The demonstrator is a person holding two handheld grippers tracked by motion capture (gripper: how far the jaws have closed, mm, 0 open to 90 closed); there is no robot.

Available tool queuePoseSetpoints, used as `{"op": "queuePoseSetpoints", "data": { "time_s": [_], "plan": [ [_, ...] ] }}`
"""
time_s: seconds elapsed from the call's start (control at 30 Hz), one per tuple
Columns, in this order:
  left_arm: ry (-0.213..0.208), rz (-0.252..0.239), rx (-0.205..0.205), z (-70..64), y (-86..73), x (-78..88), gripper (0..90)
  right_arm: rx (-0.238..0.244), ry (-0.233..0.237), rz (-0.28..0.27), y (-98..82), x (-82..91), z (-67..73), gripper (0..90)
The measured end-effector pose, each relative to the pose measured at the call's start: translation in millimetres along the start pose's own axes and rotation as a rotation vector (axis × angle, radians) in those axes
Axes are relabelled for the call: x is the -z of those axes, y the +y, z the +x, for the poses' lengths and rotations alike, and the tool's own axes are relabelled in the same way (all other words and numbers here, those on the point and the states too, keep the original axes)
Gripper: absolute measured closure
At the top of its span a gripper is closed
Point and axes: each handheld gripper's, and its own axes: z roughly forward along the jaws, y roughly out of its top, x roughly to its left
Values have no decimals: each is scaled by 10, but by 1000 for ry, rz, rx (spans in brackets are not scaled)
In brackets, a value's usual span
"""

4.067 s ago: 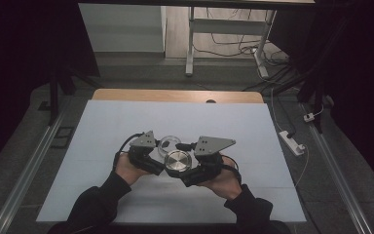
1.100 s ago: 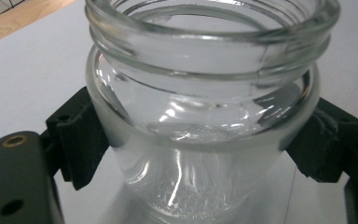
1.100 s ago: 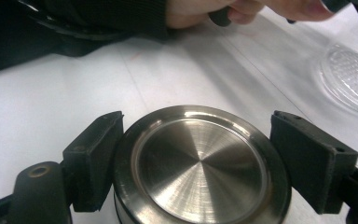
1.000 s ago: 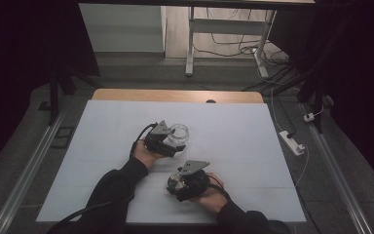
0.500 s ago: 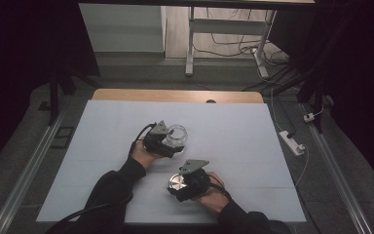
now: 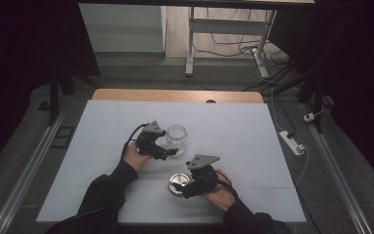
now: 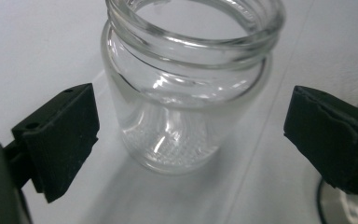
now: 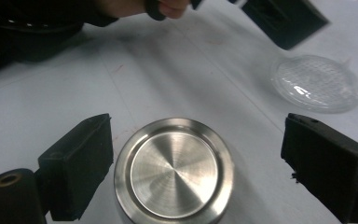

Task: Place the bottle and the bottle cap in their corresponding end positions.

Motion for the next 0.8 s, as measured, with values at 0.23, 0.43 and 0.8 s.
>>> {"op": "queuePoseSetpoints", "data": {
  "time_s": [0.23,0.43,0.8],
  "plan": [
    [0,22,4,-111,-45,140,12,-19,-10,-8,1,92,-43,73],
    [1,41,-5,-214,-109,277,0,-25,-31,-14,3,172,-73,65],
    [-19,18,33,-374,-299,581,0,-61,-41,-5,-34,283,-122,27]
  ]
}}
